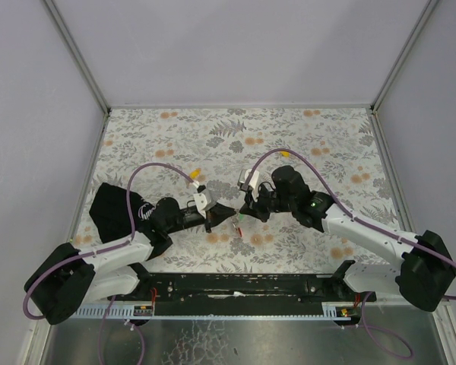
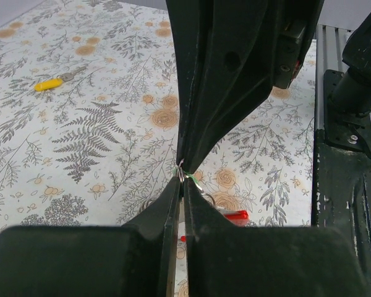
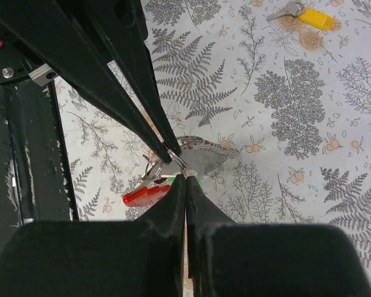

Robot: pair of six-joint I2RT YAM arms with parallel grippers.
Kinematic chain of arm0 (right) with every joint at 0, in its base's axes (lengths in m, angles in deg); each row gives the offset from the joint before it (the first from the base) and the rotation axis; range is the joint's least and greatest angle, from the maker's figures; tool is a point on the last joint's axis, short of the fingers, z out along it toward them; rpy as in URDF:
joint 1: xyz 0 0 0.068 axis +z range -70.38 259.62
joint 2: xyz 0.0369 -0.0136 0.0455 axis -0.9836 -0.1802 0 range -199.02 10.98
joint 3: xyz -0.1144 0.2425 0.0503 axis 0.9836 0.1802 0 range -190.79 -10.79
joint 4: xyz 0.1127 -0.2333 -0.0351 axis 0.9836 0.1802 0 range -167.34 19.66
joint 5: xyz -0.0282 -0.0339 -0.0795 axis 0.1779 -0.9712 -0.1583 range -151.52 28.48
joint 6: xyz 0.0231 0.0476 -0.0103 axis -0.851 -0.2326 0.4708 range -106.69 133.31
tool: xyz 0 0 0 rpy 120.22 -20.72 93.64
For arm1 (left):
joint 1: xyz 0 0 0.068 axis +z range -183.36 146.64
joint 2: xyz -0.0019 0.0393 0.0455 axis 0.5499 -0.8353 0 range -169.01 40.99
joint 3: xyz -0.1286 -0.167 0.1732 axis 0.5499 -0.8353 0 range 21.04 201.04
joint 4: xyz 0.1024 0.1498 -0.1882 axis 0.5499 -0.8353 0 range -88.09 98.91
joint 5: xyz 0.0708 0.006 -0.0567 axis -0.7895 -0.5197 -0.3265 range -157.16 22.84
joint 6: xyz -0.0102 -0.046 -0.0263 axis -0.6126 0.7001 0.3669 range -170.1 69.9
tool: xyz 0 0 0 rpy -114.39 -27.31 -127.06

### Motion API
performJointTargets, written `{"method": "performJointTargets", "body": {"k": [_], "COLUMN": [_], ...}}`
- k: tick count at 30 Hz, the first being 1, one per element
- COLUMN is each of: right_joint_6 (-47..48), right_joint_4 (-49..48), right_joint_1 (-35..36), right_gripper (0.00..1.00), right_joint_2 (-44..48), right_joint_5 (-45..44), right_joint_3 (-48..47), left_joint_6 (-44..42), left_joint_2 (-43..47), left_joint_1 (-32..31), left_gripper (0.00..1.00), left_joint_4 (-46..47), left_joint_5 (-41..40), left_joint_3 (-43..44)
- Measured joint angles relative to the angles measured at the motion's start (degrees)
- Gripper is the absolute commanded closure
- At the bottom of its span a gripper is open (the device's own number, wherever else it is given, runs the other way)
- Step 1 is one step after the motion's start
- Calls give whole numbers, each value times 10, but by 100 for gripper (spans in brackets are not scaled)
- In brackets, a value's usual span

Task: Put the keys on the keyring

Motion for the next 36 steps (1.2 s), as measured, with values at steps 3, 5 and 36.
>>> {"method": "performJointTargets", "body": {"k": [3,5,36], "right_joint_6": [-12,-17,86], "right_joint_4": [-13,-20,124], "right_joint_1": [0,0,-1], "right_gripper": [100,100,100], "right_joint_2": [-6,-14,-2], "right_joint_5": [6,9,-6], "right_joint_3": [3,4,-82], "left_joint_6": [5,7,-33], "left_joint_2": [0,0,19], "left_joint_1": [0,0,0], "left_gripper": [100,100,65], "left_joint_4": [18,26,-43], "left_joint_5": [0,0,-9], "left_joint_3": [-9,-15,37]}}
